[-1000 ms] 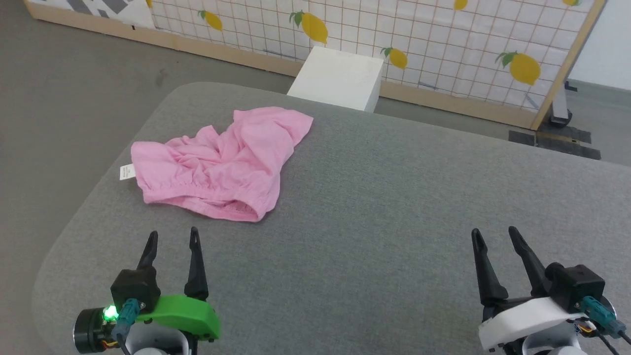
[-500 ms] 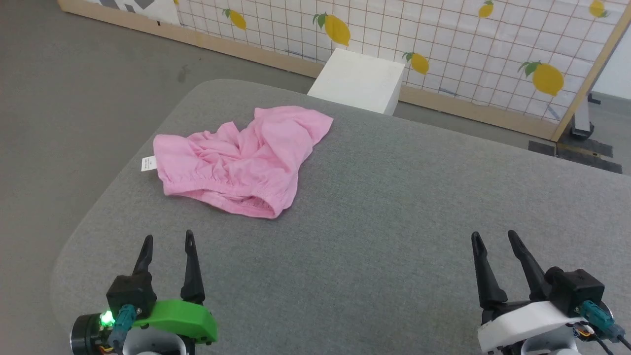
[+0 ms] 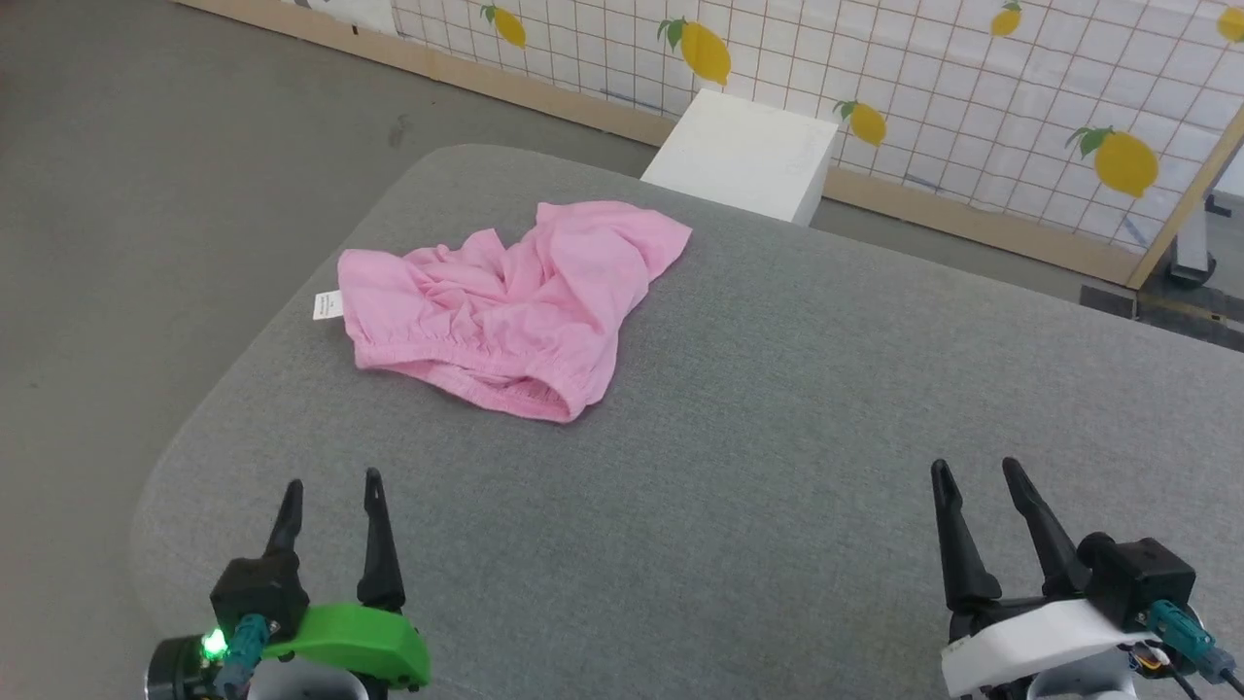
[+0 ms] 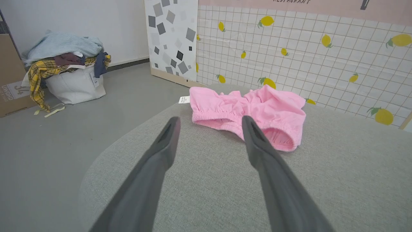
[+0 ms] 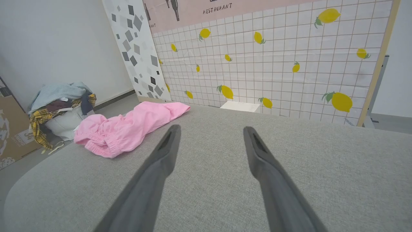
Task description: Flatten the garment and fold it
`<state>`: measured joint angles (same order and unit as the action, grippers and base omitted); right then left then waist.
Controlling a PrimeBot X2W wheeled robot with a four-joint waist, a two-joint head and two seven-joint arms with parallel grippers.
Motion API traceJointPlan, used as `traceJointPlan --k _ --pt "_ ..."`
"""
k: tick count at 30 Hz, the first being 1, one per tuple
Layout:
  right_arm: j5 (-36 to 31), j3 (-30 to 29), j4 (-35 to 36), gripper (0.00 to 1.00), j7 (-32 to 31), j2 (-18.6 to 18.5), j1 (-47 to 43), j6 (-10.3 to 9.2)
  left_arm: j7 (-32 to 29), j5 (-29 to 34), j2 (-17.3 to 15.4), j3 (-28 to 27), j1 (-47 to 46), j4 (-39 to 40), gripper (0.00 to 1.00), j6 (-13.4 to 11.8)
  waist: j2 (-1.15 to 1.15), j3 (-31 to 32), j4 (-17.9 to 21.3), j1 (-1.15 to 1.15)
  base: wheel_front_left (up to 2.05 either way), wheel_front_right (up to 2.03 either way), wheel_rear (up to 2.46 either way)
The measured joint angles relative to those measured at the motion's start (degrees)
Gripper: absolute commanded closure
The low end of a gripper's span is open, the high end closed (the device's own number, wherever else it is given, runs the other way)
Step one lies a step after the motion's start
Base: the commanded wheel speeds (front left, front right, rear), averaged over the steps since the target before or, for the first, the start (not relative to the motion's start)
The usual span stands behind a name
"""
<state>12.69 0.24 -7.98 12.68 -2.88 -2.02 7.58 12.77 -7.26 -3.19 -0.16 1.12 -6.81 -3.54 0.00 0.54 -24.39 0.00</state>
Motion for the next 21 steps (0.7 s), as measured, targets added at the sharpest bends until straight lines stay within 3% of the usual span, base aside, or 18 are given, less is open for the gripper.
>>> traceJointPlan --k 7,13,21 --pt "0.1 -0.3 -0.4 0.0 0.6 0.0 0.0 0.0 0.5 -2.4 -0.3 0.2 -1.1 -3.3 0.0 1.5 0.0 -0.7 -0.2 0.0 0.0 0.0 0.0" --pt "0.1 -1.9 -0.2 0.0 0.9 0.0 0.3 0.0 -1.5 -6.4 -1.9 0.4 -11.1 -7.0 0.0 5.8 0.0 -2.3 0.1 0.0 0.0 0.0 0.0" --pt "-3.1 -3.8 4.1 0.0 -2.0 0.0 4.6 0.0 -14.8 -14.2 -6.2 1.4 -33.8 -22.3 0.0 10.1 0.0 -7.8 1.9 0.0 0.0 0.0 0.0"
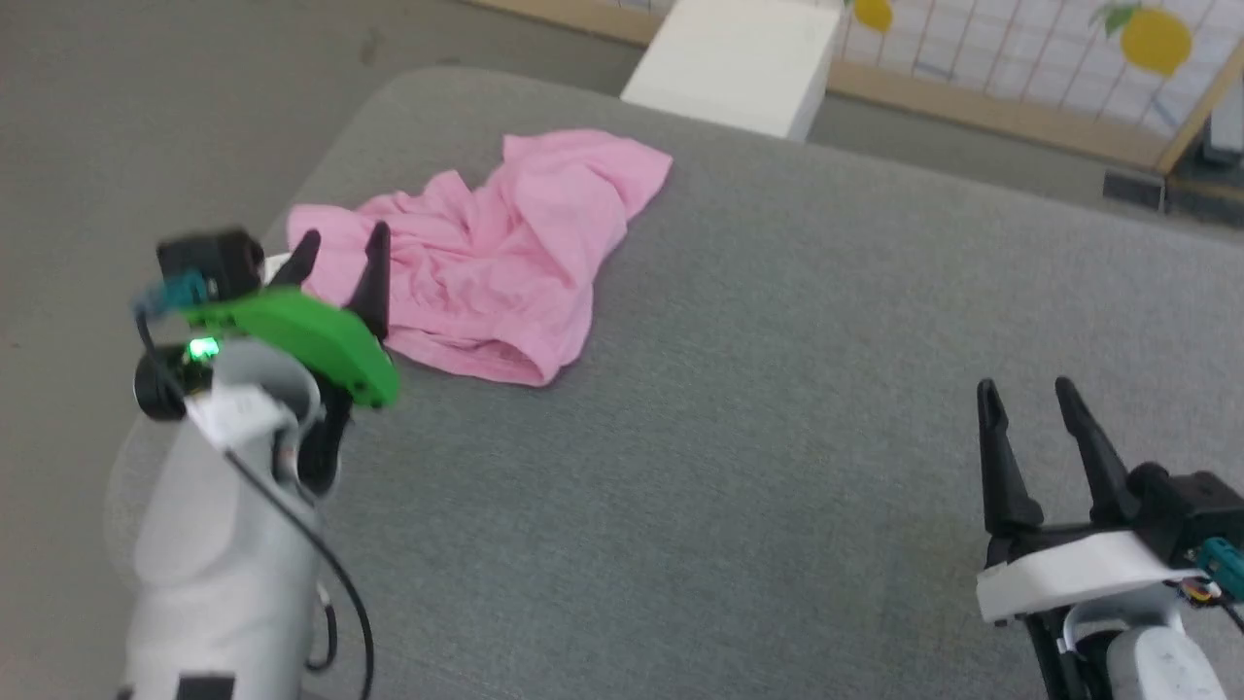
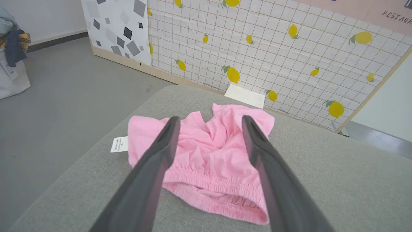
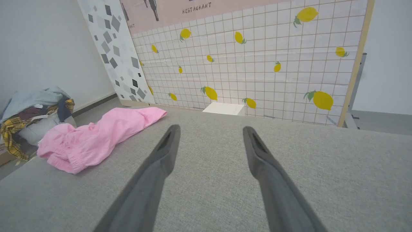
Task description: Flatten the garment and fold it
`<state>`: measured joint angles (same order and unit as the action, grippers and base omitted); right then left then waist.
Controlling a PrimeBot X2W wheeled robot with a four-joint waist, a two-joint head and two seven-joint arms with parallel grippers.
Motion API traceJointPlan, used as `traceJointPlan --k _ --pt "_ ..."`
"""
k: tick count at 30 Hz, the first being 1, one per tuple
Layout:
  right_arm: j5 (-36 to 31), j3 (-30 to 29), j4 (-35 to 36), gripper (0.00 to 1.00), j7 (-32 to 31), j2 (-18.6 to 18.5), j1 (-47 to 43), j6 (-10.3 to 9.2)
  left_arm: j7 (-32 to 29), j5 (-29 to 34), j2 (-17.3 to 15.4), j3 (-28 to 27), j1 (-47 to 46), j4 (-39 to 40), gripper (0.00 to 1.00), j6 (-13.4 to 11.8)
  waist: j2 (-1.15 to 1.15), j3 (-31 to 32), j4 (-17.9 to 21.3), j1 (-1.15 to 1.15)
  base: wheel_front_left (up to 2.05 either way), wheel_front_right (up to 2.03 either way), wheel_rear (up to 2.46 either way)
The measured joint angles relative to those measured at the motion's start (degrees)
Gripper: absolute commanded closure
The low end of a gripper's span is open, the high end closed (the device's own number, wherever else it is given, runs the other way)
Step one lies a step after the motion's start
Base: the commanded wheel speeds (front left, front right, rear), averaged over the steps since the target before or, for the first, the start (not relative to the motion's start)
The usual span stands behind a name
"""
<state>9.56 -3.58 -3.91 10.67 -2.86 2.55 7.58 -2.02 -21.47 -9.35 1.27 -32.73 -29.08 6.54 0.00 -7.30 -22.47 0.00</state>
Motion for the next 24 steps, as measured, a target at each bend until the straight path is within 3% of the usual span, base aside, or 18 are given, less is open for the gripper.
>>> traceJointPlan --k 5,14,20,21,22,24 --pt "-1.6 -0.8 2.6 0.0 -1.7 0.0 1.1 0.0 -8.7 -4.7 -1.5 1.3 -8.5 -9.3 0.0 0.5 0.0 -4.9 2.4 0.0 0.0 0.0 0.0" --pt "-1.9 -0.7 4.0 0.0 -2.3 0.0 1.2 0.0 -20.6 -6.5 -2.6 4.3 -12.9 -21.1 0.0 0.5 0.0 -12.0 7.6 0.01 0.0 0.0 0.0" --pt "-1.9 -1.1 3.9 0.0 -2.1 0.0 1.4 0.0 -22.4 -6.9 -3.5 4.3 -14.6 -24.2 0.0 -0.3 0.0 -14.6 10.1 0.0 0.0 0.0 0.0" --pt "-1.9 -1.1 3.7 0.0 -2.1 0.0 1.4 0.0 -22.4 -6.9 -3.6 4.2 -14.8 -24.4 0.24 -0.3 0.0 -14.7 10.3 0.0 0.0 0.0 0.0" --pt "-1.9 -1.2 3.6 0.0 -2.1 0.0 1.5 0.0 -21.6 -6.9 -3.7 4.1 -15.0 -24.4 0.99 -0.6 0.0 -14.6 10.4 0.0 0.0 0.0 0.0" --pt "-1.9 -1.1 3.0 0.0 -2.0 0.0 1.5 0.0 -20.3 -6.9 -3.8 4.4 -15.3 -24.4 1.0 -0.6 0.0 -14.2 10.4 0.0 0.0 0.0 0.0"
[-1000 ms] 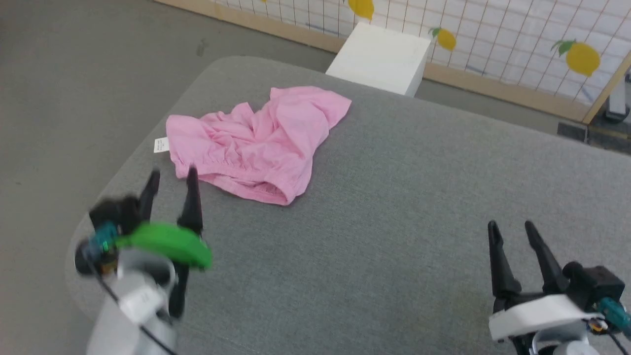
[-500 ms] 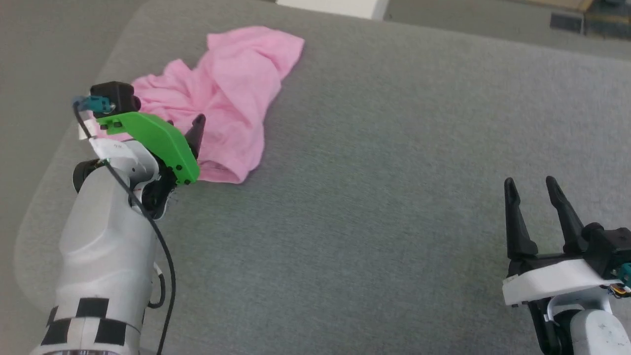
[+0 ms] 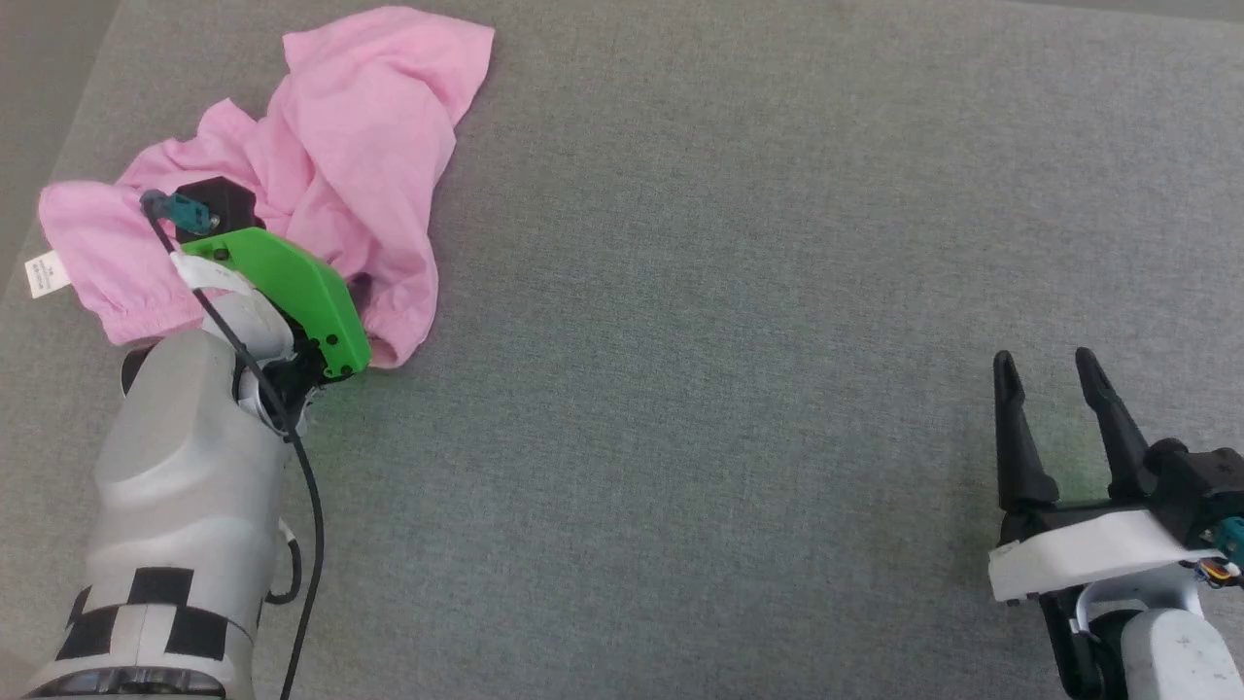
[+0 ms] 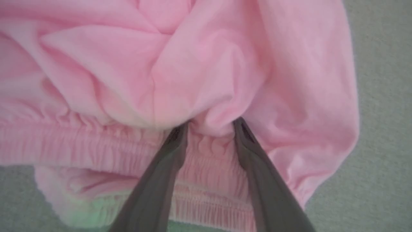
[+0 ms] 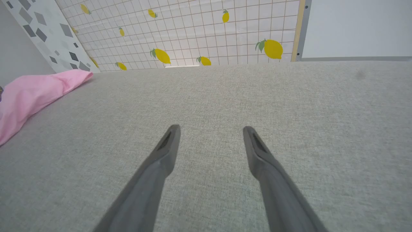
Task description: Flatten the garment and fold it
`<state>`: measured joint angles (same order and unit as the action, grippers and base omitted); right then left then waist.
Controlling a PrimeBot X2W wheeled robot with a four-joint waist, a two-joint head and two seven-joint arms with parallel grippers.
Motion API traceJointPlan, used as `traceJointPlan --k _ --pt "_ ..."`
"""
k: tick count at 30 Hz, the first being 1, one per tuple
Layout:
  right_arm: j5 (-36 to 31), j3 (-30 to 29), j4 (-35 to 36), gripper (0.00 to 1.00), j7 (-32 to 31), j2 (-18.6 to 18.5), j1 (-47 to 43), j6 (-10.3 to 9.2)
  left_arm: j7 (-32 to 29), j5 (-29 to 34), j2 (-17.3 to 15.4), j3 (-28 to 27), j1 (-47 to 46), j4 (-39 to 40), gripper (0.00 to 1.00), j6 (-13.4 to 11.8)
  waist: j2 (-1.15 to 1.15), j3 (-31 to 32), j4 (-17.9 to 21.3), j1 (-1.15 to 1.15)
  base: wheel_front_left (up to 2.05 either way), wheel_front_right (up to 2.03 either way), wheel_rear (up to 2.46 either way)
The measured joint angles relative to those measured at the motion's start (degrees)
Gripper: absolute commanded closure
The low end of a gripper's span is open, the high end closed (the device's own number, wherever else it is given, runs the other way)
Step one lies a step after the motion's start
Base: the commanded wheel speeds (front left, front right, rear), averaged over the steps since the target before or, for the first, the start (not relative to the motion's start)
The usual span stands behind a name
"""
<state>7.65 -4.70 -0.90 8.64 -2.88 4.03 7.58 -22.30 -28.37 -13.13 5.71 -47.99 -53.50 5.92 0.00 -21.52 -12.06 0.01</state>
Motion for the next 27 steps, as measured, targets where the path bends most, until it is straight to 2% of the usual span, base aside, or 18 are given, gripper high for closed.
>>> traceJointPlan --k 5,8,13,22,27 --pt "1.3 1.3 -2.2 0.0 1.1 0.0 0.0 0.0 6.0 0.3 0.2 0.1 -1.3 1.6 1.0 0.1 0.0 2.5 -0.1 0.0 0.0 0.0 0.0" --pt "2.6 2.3 -4.0 0.0 2.1 0.0 0.0 0.0 8.8 0.2 0.2 0.7 -5.3 5.3 1.0 0.7 0.0 5.1 -0.3 0.0 0.0 0.0 0.0" --pt "4.7 3.1 -6.5 0.0 3.6 0.1 -0.2 0.0 10.2 -2.1 0.3 3.3 -11.5 13.5 1.0 1.1 0.0 9.5 0.3 0.0 0.0 0.0 0.0" --pt "6.5 1.4 -9.4 0.0 5.1 0.0 -2.2 0.0 1.3 -19.8 3.2 11.0 -14.7 32.9 1.0 1.2 0.0 15.0 5.8 -0.01 0.0 0.0 0.0" --pt "6.6 0.5 -9.7 0.0 5.6 0.0 -2.4 0.0 -2.3 -20.2 1.2 17.4 -8.9 38.1 1.0 1.2 0.0 16.2 9.7 -0.01 0.0 0.0 0.0"
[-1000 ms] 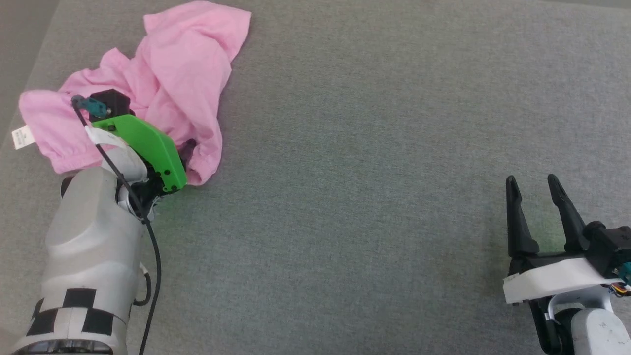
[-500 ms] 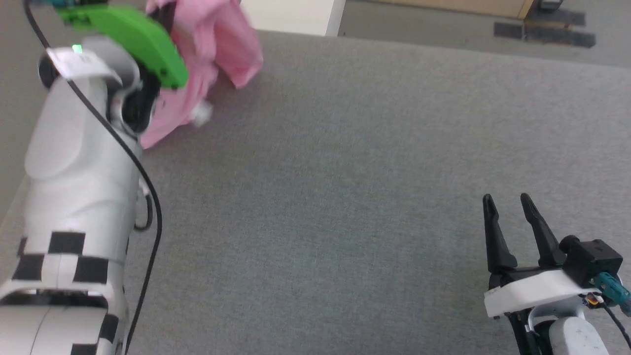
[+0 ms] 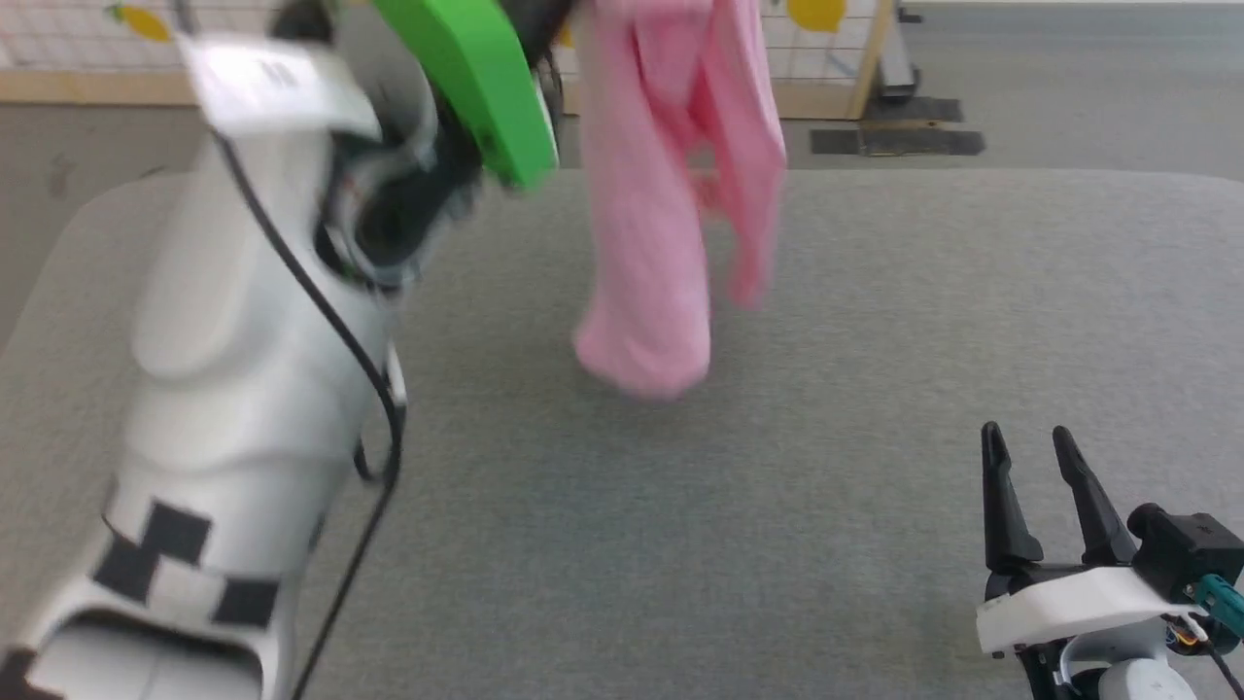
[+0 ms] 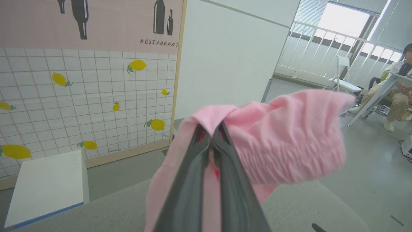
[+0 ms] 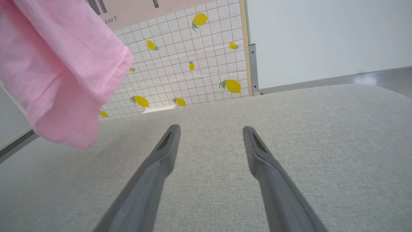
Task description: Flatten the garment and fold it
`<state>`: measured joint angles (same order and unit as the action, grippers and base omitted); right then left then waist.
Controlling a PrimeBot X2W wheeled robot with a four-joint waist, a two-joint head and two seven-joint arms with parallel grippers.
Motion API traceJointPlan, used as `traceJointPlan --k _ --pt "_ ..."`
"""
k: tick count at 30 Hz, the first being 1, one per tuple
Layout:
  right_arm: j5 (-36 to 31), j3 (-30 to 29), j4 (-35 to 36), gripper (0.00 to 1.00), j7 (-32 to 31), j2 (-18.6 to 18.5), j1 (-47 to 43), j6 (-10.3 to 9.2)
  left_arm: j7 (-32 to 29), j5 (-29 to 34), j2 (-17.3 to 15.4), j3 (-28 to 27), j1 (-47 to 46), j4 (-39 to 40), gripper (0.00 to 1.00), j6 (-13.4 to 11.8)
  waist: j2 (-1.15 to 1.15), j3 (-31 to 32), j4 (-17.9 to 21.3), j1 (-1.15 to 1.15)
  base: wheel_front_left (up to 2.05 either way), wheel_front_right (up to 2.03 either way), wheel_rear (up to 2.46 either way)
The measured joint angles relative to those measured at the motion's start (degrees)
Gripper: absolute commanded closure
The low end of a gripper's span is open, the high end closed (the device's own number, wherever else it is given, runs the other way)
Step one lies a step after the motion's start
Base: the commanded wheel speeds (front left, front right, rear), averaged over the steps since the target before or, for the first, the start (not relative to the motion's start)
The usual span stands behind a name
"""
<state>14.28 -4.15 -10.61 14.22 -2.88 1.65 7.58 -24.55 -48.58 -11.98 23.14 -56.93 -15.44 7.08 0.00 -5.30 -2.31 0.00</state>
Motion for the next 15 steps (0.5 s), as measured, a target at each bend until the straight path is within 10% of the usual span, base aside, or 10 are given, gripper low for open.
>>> traceJointPlan --k 13,14,15 --pt "-0.1 -0.4 0.1 0.0 0.3 0.0 0.0 0.0 -5.8 0.0 -1.2 16.9 31.8 -7.0 1.0 0.0 0.0 -0.3 6.1 0.0 0.0 0.0 0.0" --pt "0.0 -0.5 0.0 0.0 0.3 0.0 0.0 0.0 -5.8 -0.3 -1.0 16.8 33.0 -7.4 0.75 -0.2 0.0 -0.3 6.1 0.0 0.0 0.0 0.0" --pt "0.0 -0.5 0.0 0.0 0.3 0.0 0.0 0.0 -5.5 -0.6 -1.0 16.4 33.5 -7.4 0.25 -0.4 0.0 -0.3 6.0 0.0 0.0 0.0 0.0"
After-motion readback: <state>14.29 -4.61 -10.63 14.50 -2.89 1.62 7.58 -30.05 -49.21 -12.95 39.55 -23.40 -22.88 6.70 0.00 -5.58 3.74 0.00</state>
